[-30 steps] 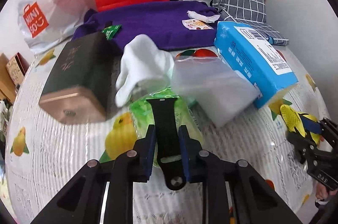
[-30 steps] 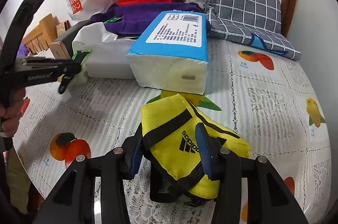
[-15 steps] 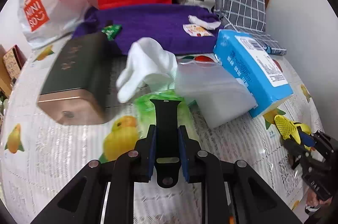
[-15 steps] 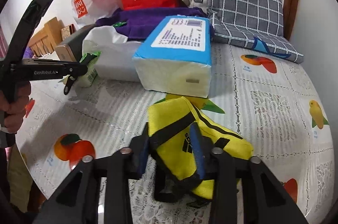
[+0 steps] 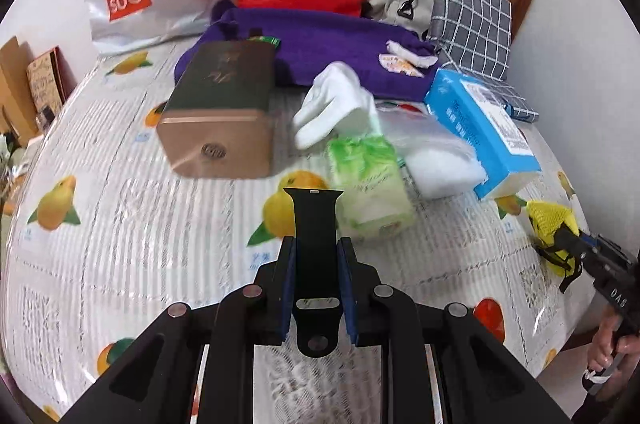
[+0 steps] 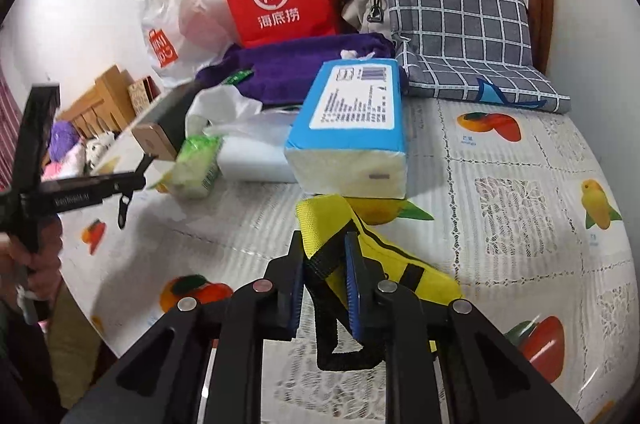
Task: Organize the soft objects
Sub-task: 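Carry the black strap and yellow bag onto the purple towel with both grippers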
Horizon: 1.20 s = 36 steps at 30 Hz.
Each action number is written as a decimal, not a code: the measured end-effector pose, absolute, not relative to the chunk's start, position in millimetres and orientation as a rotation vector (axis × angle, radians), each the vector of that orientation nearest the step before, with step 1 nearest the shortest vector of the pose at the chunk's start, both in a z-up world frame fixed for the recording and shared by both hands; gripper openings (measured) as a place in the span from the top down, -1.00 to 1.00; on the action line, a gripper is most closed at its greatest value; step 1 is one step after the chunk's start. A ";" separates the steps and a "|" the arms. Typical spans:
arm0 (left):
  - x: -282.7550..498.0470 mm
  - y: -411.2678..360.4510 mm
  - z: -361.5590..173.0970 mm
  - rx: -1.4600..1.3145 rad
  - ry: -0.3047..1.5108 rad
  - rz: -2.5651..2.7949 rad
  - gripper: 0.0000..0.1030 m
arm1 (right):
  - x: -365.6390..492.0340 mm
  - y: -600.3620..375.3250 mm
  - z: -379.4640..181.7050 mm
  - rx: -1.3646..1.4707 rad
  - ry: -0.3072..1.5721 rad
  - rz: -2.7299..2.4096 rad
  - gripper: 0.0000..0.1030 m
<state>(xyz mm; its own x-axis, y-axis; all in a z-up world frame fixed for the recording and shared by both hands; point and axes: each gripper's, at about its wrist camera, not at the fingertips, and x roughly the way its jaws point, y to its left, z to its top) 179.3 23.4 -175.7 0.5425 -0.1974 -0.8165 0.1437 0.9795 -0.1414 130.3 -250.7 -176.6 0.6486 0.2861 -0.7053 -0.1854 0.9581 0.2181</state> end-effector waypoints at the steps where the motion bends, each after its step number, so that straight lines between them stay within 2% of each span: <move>1: 177.7 25.3 -176.6 -0.064 0.980 -0.204 0.63 | 130.3 -249.6 -174.3 0.135 0.824 0.268 0.67; 19: 194.5 39.1 -136.4 -0.111 0.922 -0.219 0.62 | 149.1 -237.2 -113.7 0.160 0.771 0.273 0.70; 36: 251.2 35.5 -97.9 -0.084 0.869 -0.181 0.62 | 226.9 -226.4 -72.4 0.168 0.723 0.292 0.70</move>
<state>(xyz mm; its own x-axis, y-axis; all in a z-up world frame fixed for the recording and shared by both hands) 251.2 35.5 -97.9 0.6315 -0.1923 -0.7511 0.1237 0.9813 -0.1472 226.9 -226.4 -72.4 0.7117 0.3195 -0.6256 -0.2043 0.9462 0.2509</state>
